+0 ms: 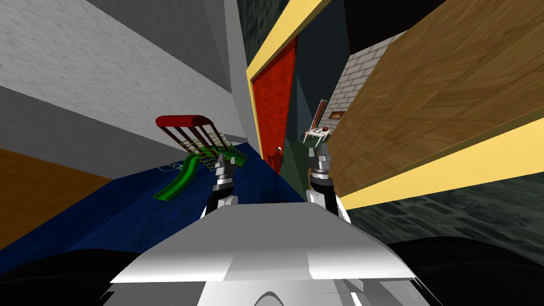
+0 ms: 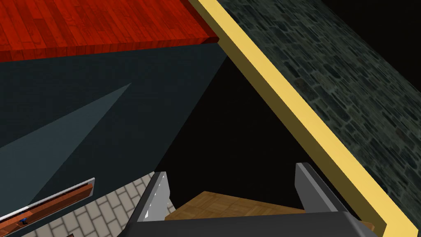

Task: Push the door open

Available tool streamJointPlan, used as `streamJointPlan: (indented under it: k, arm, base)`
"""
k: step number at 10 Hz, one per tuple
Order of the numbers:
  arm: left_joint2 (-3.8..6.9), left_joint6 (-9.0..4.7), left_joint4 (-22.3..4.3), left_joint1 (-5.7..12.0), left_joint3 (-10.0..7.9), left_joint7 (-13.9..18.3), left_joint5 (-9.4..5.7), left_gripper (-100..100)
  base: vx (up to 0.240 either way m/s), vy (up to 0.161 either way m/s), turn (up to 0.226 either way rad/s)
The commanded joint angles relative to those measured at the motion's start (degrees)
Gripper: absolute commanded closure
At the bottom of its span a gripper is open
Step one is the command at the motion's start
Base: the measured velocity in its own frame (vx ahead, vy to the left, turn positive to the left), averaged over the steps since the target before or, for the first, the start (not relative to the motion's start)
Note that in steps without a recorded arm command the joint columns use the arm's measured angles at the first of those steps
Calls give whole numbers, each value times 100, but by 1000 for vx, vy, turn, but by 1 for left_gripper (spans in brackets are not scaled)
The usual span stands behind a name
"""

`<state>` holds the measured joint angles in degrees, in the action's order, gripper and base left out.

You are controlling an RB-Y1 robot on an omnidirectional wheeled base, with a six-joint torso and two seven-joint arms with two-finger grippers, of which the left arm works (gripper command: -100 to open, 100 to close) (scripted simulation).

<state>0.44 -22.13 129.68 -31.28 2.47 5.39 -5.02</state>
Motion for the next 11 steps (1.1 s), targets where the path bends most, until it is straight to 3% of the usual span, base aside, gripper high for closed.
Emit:
streamJointPlan:
  k: [1,11]
  arm:
    - [48,-52,-195,67,61,-4,17,-100]
    - [275,-406,-1516,521,476,-29,130,-100]
  base:
    - [79,13,-132]
    - [117,28,-85]
